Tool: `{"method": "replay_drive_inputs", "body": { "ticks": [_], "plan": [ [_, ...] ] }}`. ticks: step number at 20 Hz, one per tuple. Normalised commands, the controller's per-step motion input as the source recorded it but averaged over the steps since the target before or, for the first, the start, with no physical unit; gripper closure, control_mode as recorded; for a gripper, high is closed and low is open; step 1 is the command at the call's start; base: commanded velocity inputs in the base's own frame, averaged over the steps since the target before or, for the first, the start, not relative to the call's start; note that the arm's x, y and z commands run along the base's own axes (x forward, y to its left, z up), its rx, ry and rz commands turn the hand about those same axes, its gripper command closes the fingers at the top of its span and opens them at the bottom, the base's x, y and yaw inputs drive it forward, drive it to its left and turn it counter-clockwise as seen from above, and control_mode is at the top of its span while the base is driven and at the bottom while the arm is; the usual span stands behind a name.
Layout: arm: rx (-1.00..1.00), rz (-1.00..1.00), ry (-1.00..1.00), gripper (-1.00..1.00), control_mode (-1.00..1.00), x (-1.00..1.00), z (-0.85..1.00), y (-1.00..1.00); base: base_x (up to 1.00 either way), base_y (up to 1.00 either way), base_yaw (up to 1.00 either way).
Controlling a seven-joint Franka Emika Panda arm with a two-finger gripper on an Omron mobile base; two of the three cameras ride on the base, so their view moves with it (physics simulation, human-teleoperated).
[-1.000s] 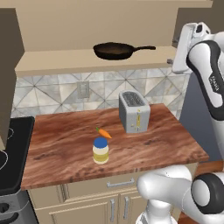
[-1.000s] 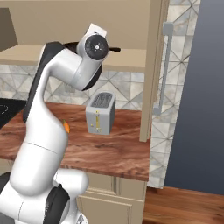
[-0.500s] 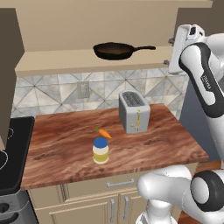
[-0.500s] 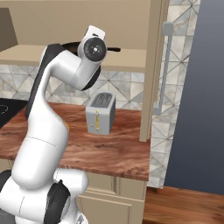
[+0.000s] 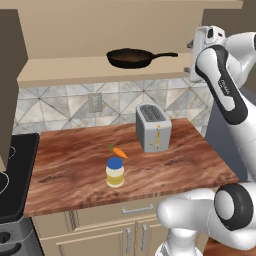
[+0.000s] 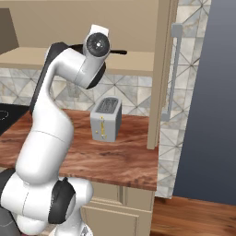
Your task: Pick the pan from the cabinet and place it on the stove. Then turn on the stove burner for the pan.
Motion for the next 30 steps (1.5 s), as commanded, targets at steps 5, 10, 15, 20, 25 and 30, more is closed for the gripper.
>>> {"method": "replay_drive_inputs", "body": {
  "ticks": [5, 10, 15, 20, 25, 30],
  "plan": [
    [-0.12, 0.0, 0.0, -1.0, -1.0, 0.3, -0.06, 0.01, 0.0, 0.0, 0.0],
    [-0.12, 0.0, 0.0, -1.0, -1.0, 0.31, -0.1, 0.05, 0.0, 0.0, 0.0],
    [-0.12, 0.0, 0.0, -1.0, -1.0, 0.31, -0.11, 0.06, 0.0, 0.0, 0.0],
    [-0.11, 0.0, 0.0, -1.0, -1.0, 0.32, -0.13, 0.06, 0.0, 0.0, 0.0],
    [-0.09, 0.0, -0.03, -1.0, -1.0, 0.35, -0.08, 0.08, 0.0, 0.0, 0.0],
    [-0.06, 0.0, -0.04, -1.0, -1.0, 0.36, -0.06, 0.07, 0.0, 0.0, 0.0]
  ]
}}
